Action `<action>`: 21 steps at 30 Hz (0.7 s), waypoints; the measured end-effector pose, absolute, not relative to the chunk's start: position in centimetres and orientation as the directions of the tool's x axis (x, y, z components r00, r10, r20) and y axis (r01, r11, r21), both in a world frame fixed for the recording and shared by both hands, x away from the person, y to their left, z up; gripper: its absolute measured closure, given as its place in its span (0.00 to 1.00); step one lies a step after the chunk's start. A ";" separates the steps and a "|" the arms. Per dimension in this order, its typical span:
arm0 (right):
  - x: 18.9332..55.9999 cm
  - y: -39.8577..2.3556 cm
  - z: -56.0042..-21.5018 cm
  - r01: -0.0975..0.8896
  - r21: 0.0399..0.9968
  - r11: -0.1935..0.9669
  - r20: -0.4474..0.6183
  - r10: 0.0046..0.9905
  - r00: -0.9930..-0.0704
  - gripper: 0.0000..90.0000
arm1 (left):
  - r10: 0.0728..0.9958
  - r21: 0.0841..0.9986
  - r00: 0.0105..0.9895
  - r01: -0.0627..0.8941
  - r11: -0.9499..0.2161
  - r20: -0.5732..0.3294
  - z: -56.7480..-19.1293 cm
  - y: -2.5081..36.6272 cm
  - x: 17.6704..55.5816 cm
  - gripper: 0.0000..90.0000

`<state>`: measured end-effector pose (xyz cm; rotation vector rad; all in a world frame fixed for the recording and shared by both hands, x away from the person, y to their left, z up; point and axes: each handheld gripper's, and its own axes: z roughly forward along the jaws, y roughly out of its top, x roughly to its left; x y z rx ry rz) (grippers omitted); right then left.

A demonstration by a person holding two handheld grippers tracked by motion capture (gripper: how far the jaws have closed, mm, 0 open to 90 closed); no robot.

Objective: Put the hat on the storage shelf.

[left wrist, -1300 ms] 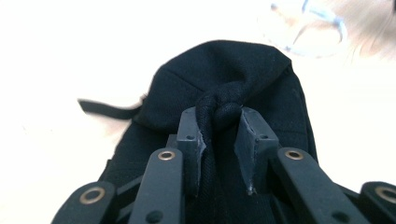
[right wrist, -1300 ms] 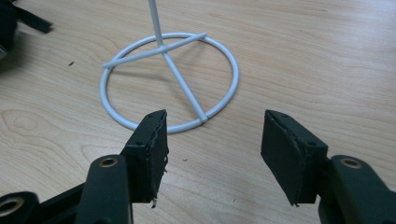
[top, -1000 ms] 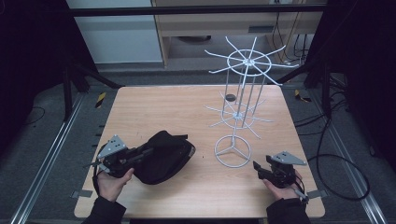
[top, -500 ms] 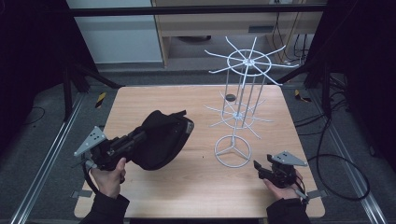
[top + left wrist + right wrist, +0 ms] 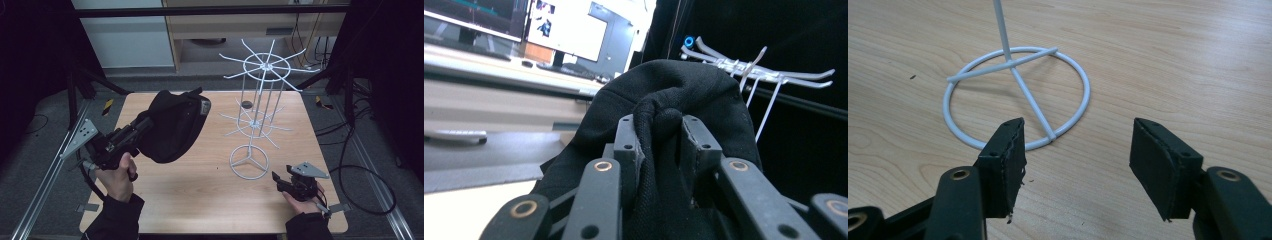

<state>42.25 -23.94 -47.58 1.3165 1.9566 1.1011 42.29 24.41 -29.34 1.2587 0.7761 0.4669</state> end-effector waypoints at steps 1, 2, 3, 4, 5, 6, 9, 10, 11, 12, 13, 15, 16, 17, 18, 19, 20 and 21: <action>42.3 -23.9 -47.6 0.489 0.851 0.192 0.012 0.924 -0.383 0.44 | 0.698 0.958 0.668 0.088 0.271 -0.259 -29.0 24.2 42.3 0.80; 42.3 -23.9 -47.6 0.488 0.851 0.192 0.011 0.924 -0.383 0.44 | 0.697 0.957 0.669 0.082 0.278 -0.260 -28.7 24.0 42.2 0.80; 42.3 -23.9 -47.6 0.488 0.851 0.192 0.011 0.924 -0.383 0.44 | 0.697 0.956 0.669 0.074 0.283 -0.258 -28.3 23.9 42.2 0.80; 42.3 -23.9 -47.5 0.489 0.851 0.190 0.014 0.924 -0.383 0.44 | 0.696 0.955 0.670 0.068 0.290 -0.259 -28.0 23.7 42.2 0.80; 42.3 -24.0 -47.6 0.489 0.851 0.190 0.013 0.924 -0.382 0.44 | 0.694 0.953 0.671 0.063 0.298 -0.261 -27.7 23.6 42.1 0.80; 42.3 -24.0 -47.6 0.489 0.851 0.190 0.013 0.924 -0.382 0.44 | 0.691 0.950 0.672 0.059 0.307 -0.265 -27.4 23.5 42.1 0.80; 42.3 -23.9 -47.6 0.490 0.850 0.193 0.011 0.924 -0.382 0.44 | 0.681 0.941 0.680 0.045 0.334 -0.274 -26.5 23.0 42.1 0.80; 42.3 -23.9 -47.6 0.489 0.851 0.193 0.010 0.924 -0.382 0.43 | 0.679 0.939 0.680 0.038 0.342 -0.274 -26.2 22.9 42.1 0.80; 42.3 -23.9 -47.6 0.490 0.851 0.190 0.013 0.925 -0.381 0.43 | 0.678 0.937 0.685 0.024 0.348 -0.269 -25.5 22.5 42.0 0.80; 42.3 -23.9 -47.6 0.490 0.851 0.190 0.013 0.925 -0.381 0.43 | 0.678 0.937 0.685 0.024 0.348 -0.269 -25.5 22.5 42.0 0.80; 42.3 -23.9 -47.5 0.492 0.850 0.187 0.018 0.924 -0.382 0.43 | 0.676 0.935 0.688 0.010 0.356 -0.265 -24.8 22.1 42.0 0.80; 42.3 -23.9 -47.6 0.491 0.850 0.189 0.014 0.924 -0.382 0.43 | 0.675 0.933 0.689 0.003 0.359 -0.262 -24.5 21.9 41.9 0.80; 42.3 -24.0 -47.6 0.488 0.851 0.193 0.010 0.924 -0.381 0.43 | 0.674 0.932 0.691 -0.004 0.363 -0.260 -24.2 21.7 41.9 0.80; 42.3 -24.0 -47.6 0.489 0.851 0.193 0.010 0.924 -0.382 0.43 | 0.675 0.930 0.691 -0.011 0.367 -0.258 -23.9 21.5 41.8 0.80; 42.3 -24.0 -47.6 0.488 0.851 0.194 0.009 0.924 -0.383 0.43 | 0.673 0.930 0.694 -0.013 0.367 -0.256 -23.7 21.3 41.9 0.80; 42.4 -24.0 -47.6 0.487 0.850 0.198 0.006 0.923 -0.385 0.43 | 0.673 0.930 0.694 -0.014 0.367 -0.255 -23.5 21.0 41.9 0.79; 42.4 -24.0 -47.6 0.487 0.850 0.198 0.006 0.923 -0.385 0.43 | 0.674 0.931 0.694 -0.016 0.365 -0.252 -23.3 20.7 41.9 0.79; 42.3 -23.9 -47.6 0.497 0.848 0.187 0.020 0.924 -0.383 0.43 | 0.675 0.934 0.696 -0.017 0.357 -0.246 -23.1 20.2 42.0 0.79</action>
